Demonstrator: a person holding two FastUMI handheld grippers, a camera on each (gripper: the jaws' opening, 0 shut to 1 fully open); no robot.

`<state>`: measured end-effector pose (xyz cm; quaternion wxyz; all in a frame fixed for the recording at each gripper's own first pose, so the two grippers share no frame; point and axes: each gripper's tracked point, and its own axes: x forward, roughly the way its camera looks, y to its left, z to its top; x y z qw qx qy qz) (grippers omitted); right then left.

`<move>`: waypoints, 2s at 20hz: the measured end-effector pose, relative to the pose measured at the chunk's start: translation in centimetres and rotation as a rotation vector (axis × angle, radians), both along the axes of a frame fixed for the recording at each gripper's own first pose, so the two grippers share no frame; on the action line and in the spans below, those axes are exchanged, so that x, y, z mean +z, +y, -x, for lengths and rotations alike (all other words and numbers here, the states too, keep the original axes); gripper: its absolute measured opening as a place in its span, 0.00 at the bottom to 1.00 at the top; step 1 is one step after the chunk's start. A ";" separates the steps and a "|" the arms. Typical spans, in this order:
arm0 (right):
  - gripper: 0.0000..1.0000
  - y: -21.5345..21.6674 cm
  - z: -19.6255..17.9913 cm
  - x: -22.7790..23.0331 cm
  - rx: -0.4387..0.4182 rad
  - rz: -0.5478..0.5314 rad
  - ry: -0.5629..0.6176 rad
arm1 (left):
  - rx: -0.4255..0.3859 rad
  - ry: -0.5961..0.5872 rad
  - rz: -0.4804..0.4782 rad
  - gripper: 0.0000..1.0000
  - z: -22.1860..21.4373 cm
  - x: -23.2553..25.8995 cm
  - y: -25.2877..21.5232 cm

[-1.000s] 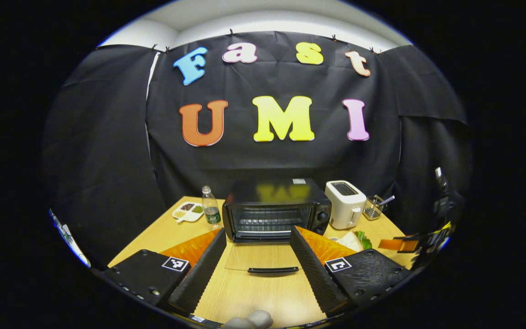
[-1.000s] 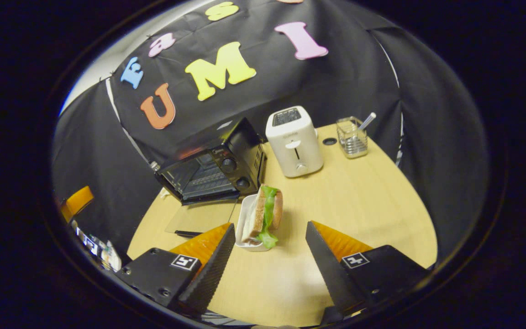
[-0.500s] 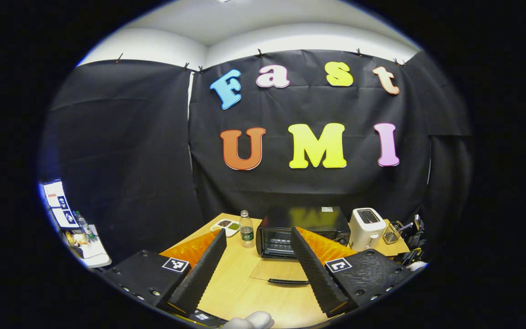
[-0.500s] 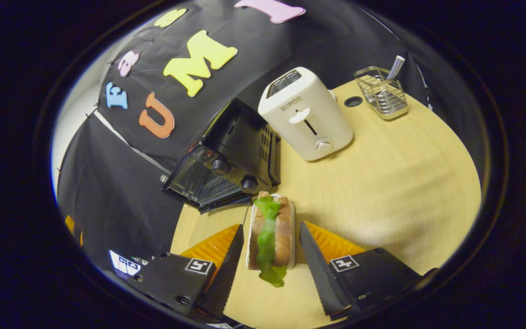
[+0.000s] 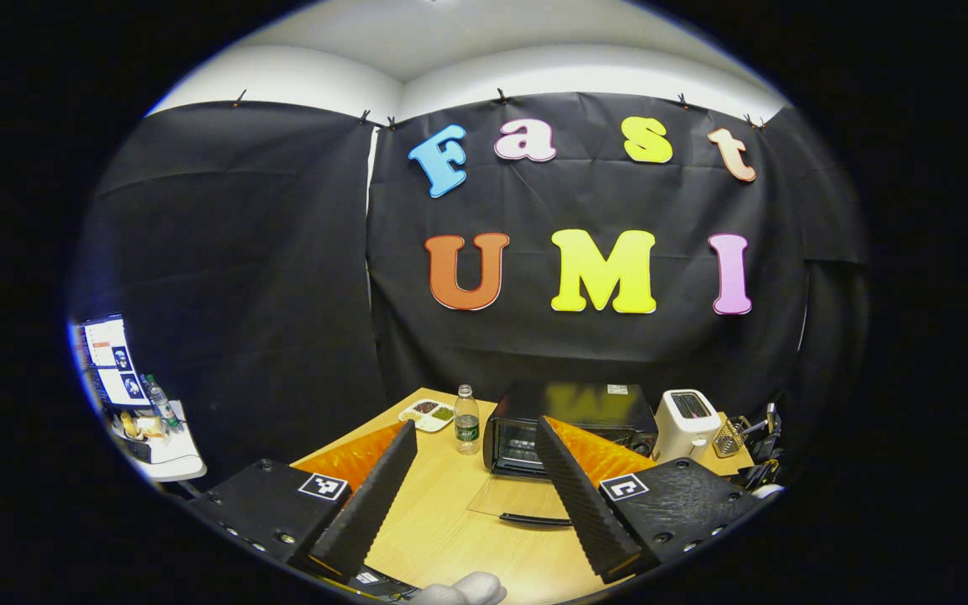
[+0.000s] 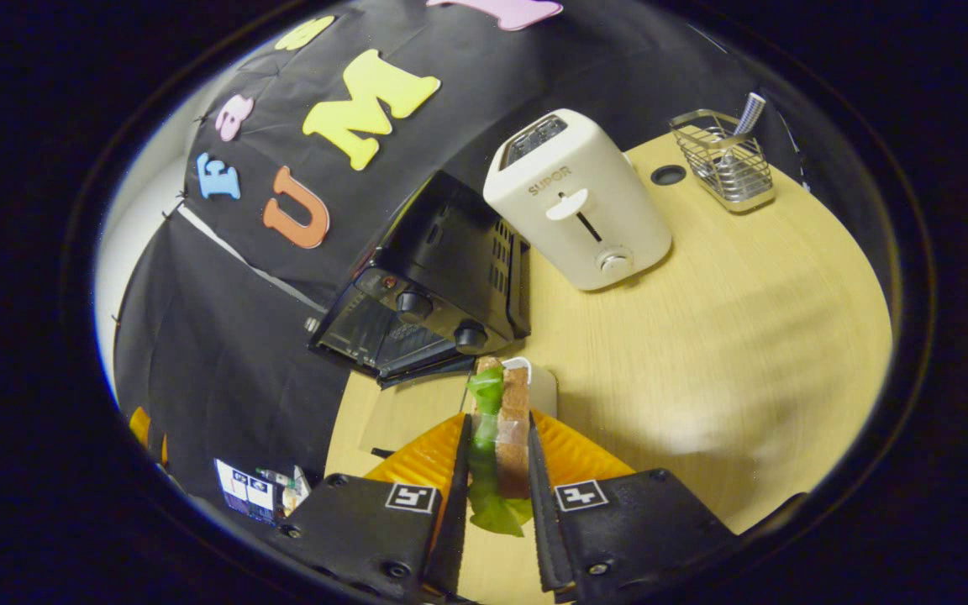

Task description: Open the electric oven with the left hand, put the food in, and close the electric oven.

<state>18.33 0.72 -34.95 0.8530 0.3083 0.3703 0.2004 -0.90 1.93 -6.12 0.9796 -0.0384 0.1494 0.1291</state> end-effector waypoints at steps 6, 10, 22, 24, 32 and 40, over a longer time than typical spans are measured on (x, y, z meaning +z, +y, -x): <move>0.37 1.2 1.4 8.1 -0.095 0.016 -0.150 | -0.090 -0.012 0.010 0.93 -1.0 -1.0 0.9; 0.37 5.7 2.5 14.0 -0.182 -0.081 -0.249 | -0.159 0.005 -0.018 0.93 -1.3 -2.5 1.8; 0.36 20.5 1.8 12.7 -0.471 -0.326 -0.359 | -0.351 0.063 -0.018 0.95 -0.2 -4.7 3.7; 0.37 23.0 0.6 10.6 -0.477 -0.307 -0.338 | -0.363 0.075 -0.032 0.95 0.3 -5.1 4.5; 0.37 26.4 -8.3 5.9 -0.605 -0.340 -0.264 | -0.370 0.141 -0.055 0.95 0.7 -7.6 6.5; 0.37 25.3 -16.0 2.8 -0.708 -0.316 -0.246 | -0.364 0.178 -0.057 0.96 0.0 -8.9 7.5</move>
